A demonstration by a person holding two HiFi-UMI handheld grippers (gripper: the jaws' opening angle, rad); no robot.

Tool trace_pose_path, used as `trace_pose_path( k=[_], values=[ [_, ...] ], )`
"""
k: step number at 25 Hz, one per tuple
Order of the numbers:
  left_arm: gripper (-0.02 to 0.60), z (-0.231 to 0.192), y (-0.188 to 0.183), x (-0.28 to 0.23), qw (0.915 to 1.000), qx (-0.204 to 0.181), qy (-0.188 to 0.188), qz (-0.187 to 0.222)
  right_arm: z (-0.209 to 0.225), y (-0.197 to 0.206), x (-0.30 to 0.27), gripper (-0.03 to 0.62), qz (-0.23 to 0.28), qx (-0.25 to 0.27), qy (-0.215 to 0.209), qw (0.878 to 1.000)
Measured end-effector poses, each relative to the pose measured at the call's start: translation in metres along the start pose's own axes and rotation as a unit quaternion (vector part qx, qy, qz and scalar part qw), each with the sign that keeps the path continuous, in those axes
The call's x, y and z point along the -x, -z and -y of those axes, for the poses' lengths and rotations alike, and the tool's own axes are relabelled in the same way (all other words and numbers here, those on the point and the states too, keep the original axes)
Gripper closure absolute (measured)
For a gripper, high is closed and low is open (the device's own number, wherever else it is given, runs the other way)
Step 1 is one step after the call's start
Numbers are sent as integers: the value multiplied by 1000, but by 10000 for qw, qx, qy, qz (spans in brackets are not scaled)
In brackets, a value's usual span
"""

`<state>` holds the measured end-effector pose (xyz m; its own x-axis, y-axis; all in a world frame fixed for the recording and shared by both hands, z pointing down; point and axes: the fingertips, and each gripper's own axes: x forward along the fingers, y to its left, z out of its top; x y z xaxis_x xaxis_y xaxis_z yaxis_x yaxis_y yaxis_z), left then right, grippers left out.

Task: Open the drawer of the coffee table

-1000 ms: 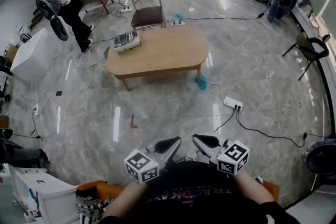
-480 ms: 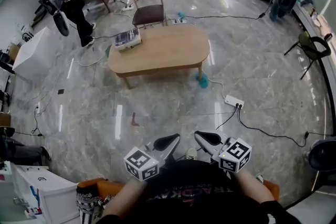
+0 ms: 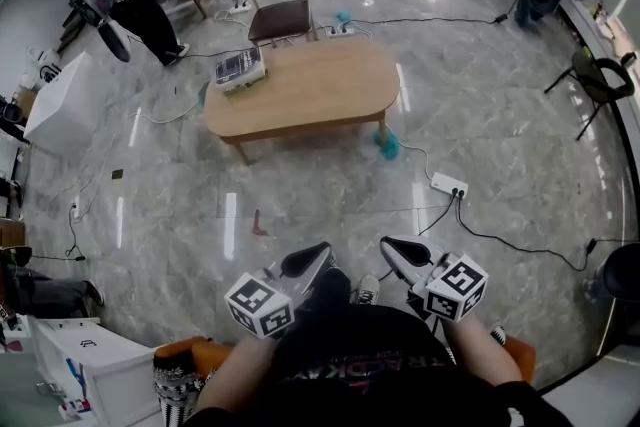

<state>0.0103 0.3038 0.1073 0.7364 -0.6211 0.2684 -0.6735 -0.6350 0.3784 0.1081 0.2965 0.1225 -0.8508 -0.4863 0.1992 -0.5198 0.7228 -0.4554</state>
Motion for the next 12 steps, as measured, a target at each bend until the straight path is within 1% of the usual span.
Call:
trace_pose_path(
  k=[5, 12],
  values=[
    [575, -27, -10, -16, 9999, -40, -66, 141, 23, -8, -7, 592, 51, 1, 261, 9996],
    [575, -61, -32, -38, 9998, -22, 19, 216, 50, -28, -28, 592, 39, 38, 489, 9988]
  ],
)
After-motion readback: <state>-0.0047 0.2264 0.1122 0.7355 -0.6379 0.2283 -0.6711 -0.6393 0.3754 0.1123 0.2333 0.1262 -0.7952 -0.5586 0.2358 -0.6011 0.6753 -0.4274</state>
